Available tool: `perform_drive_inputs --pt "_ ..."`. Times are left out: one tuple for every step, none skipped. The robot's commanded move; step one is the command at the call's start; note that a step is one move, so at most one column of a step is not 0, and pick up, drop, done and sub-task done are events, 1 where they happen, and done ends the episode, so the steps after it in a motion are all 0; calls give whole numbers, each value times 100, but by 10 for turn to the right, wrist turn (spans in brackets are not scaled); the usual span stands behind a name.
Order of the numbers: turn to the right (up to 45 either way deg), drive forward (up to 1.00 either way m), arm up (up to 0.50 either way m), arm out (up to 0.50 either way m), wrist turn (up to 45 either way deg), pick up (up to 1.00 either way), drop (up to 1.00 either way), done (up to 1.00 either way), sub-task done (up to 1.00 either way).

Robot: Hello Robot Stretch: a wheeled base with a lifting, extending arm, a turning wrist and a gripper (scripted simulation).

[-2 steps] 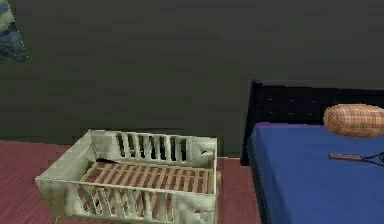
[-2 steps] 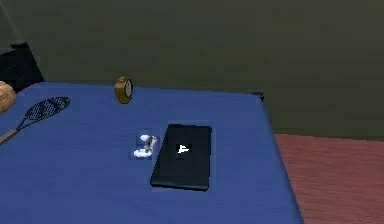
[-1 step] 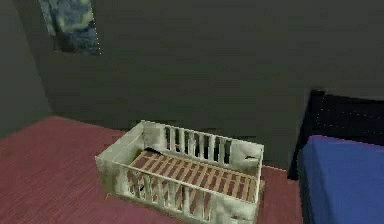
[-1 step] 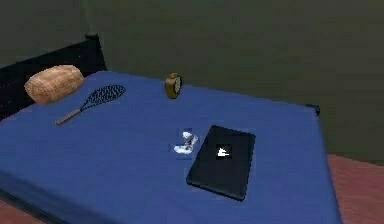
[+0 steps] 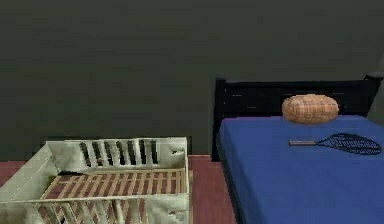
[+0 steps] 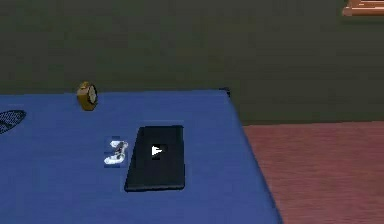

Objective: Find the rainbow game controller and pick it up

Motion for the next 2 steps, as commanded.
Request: perform_drive_inputs --pt "0 55 0 0 0 0 0 0 0" --pt "0 0 50 0 0 0 0 0 0"
